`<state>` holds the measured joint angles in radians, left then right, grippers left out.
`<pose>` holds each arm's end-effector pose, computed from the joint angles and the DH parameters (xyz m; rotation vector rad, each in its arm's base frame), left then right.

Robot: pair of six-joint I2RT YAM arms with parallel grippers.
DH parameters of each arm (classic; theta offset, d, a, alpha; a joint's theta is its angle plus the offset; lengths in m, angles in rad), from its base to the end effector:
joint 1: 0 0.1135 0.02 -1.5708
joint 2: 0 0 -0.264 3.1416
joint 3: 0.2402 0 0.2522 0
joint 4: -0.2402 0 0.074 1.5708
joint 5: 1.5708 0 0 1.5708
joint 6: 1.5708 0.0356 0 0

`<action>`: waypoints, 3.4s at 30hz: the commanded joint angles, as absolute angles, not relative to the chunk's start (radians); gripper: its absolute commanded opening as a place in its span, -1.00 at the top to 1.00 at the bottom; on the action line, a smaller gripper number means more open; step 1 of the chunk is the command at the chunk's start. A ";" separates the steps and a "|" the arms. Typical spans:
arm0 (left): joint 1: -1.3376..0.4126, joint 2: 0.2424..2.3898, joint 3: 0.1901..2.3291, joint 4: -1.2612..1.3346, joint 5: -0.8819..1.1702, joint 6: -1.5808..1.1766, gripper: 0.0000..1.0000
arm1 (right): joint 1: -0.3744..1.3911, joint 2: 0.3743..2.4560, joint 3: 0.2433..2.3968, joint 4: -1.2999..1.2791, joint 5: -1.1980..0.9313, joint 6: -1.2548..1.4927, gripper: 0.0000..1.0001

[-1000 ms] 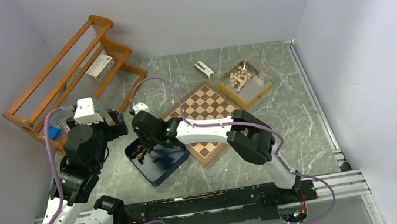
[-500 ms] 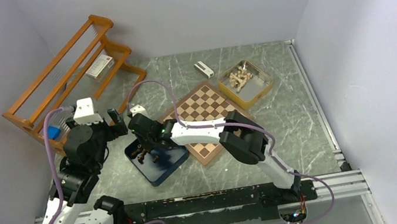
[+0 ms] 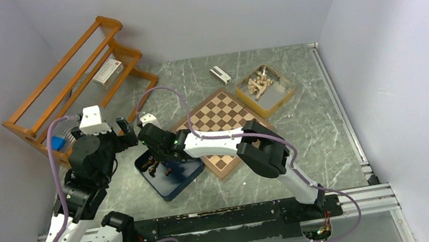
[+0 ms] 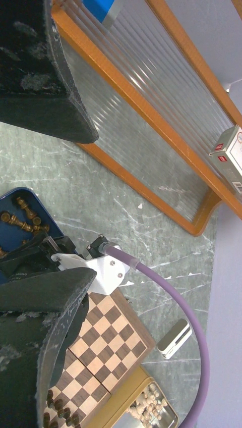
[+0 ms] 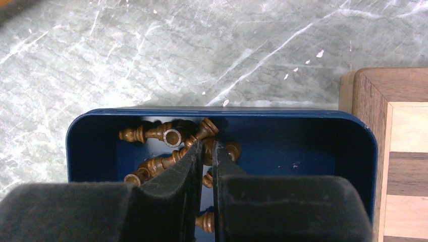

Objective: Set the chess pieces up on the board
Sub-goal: Pick up the chess piece from the storage box, then place the chess piece on the chessboard.

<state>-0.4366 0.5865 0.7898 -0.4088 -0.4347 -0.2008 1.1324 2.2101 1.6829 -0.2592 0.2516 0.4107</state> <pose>0.1259 -0.0422 0.3461 -0.1050 1.7544 -0.0779 0.2186 0.4454 0.1772 -0.7213 2.2627 0.4690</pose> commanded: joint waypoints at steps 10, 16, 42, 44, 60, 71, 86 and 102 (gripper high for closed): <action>-0.438 0.590 0.801 -0.387 -0.443 -0.193 -0.93 | 1.136 2.015 1.551 -0.185 0.238 0.412 0.85; -0.438 0.590 0.798 -0.384 -0.438 -0.192 -0.93 | 1.130 1.887 1.437 -0.148 0.267 0.405 0.87; -0.438 0.597 0.793 -0.380 -0.427 -0.191 -0.94 | 1.090 1.390 0.947 -0.354 0.550 0.522 0.86; -0.439 0.597 0.793 -0.380 -0.428 -0.191 -0.94 | 1.088 1.374 0.915 -0.347 0.551 0.534 0.86; -0.439 0.598 0.793 -0.381 -0.425 -0.190 -0.94 | 0.994 1.383 0.823 -0.309 0.460 0.566 0.84; -0.439 0.598 0.793 -0.380 -0.424 -0.191 -0.93 | 0.996 1.390 0.799 -0.316 0.431 0.572 0.84; -0.439 0.601 0.793 -0.381 -0.425 -0.191 -0.93 | 0.996 1.410 0.784 -0.309 0.407 0.574 0.83; -0.439 0.608 0.793 -0.379 -0.421 -0.192 -0.93 | 0.996 1.408 0.811 -0.338 0.399 0.565 0.72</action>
